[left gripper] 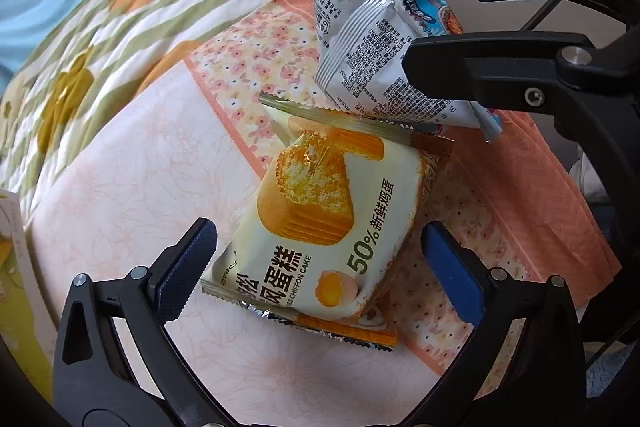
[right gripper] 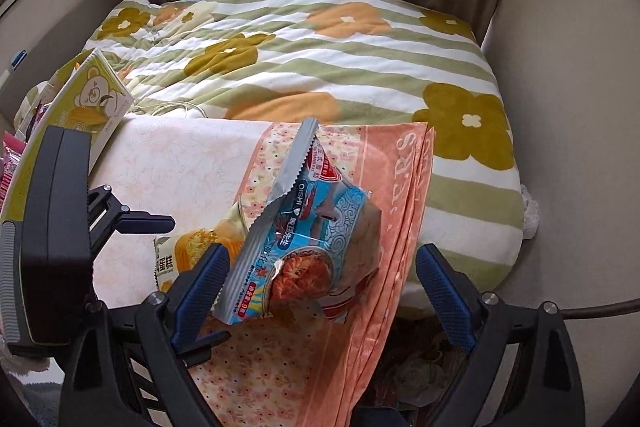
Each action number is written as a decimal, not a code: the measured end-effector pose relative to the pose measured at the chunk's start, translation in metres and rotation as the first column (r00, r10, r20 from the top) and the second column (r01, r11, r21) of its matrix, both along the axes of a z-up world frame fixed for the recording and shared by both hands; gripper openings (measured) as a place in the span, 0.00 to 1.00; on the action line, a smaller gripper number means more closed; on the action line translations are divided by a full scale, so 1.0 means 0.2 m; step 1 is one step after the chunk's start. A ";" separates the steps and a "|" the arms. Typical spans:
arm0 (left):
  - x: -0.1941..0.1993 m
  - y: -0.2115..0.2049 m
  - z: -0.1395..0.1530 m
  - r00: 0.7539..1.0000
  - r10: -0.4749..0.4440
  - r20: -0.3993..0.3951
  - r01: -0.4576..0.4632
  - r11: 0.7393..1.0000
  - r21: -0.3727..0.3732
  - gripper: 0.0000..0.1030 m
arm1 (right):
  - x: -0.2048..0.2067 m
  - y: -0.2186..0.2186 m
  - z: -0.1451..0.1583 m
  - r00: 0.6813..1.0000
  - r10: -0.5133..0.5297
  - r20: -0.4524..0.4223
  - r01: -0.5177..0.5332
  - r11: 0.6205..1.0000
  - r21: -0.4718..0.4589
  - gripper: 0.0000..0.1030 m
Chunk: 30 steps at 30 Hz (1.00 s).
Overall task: Organize snacks
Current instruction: 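Grasp the yellow chiffon cake packet with left tool while right tool grasps the blue shrimp cracker bag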
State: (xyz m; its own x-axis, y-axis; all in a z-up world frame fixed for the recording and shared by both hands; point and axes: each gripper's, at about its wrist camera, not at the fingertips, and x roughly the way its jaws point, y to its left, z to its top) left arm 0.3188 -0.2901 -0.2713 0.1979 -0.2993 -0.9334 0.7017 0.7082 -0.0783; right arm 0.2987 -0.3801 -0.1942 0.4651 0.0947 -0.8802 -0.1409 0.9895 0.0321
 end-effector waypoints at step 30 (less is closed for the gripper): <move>0.15 0.31 -0.01 0.988 0.145 -0.058 -0.146 0.989 -0.007 0.68 | 0.07 -0.03 -0.05 0.978 0.210 -0.017 -0.210 0.974 -0.081 0.90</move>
